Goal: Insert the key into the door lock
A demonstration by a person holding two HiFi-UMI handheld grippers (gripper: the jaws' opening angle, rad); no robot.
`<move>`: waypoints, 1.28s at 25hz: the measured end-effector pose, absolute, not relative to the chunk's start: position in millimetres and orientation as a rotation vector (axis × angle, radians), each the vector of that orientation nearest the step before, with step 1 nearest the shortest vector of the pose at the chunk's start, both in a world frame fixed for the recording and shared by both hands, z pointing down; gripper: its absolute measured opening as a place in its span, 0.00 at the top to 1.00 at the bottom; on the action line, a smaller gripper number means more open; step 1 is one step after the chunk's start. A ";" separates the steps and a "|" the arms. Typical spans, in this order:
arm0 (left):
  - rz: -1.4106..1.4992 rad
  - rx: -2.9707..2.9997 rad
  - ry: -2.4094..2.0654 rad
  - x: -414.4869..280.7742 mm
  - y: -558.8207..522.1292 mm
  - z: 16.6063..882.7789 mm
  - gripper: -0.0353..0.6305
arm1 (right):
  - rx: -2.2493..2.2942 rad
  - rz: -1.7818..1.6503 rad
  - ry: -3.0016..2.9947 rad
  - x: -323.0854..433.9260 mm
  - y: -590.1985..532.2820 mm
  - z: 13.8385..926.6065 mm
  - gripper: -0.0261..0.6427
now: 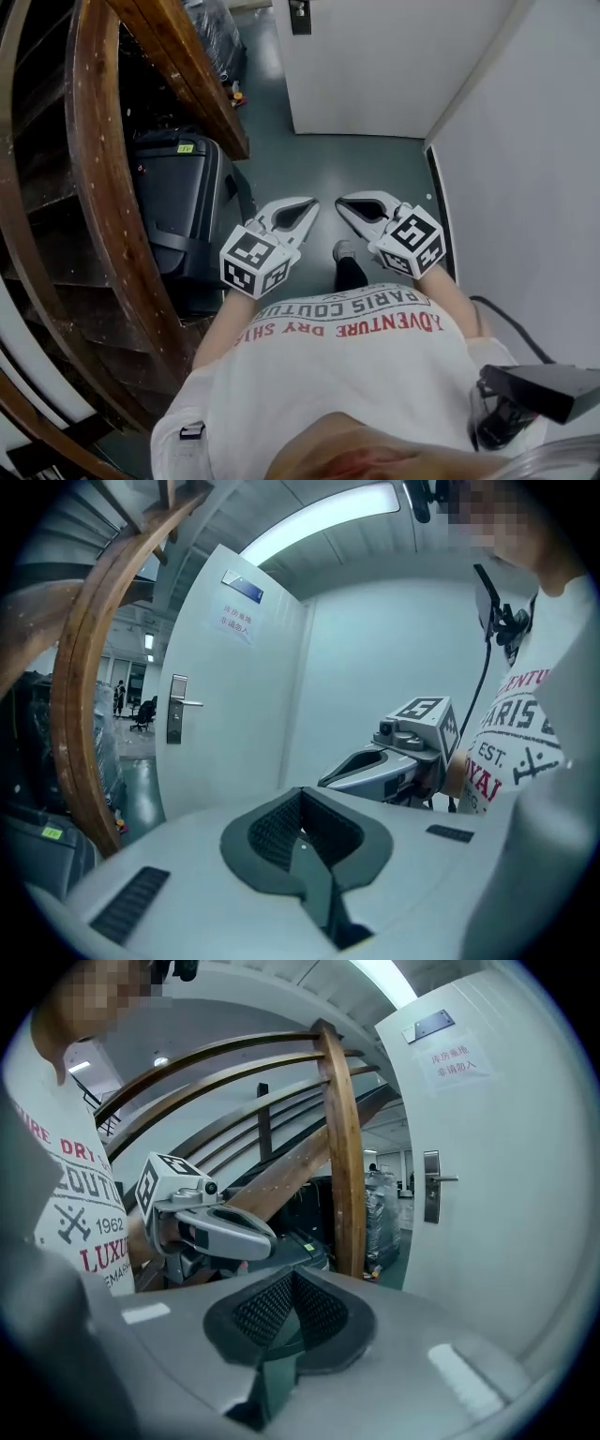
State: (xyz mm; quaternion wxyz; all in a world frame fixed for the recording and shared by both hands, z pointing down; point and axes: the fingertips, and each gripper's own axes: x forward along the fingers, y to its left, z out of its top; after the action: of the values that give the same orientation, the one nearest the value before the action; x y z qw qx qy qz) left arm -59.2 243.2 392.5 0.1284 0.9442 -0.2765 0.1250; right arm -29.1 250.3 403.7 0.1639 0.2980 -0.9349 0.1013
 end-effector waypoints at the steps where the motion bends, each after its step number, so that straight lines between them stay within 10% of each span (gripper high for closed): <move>1: 0.369 2.749 -0.797 -66.5 263.6 389.9 0.94 | 0.854 0.293 -2.661 -37.0 271.0 402.3 0.96; 32: 0.311 2.808 -0.818 -36.4 593.7 330.0 0.94 | 0.920 0.186 -2.741 -7.4 596.1 339.7 0.96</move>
State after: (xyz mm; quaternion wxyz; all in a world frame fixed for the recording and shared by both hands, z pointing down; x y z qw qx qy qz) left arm -36.4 593.7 330.0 0.0999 0.9499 -0.2768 0.1051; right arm -7.4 596.1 339.7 0.1218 0.3151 -0.9391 0.0636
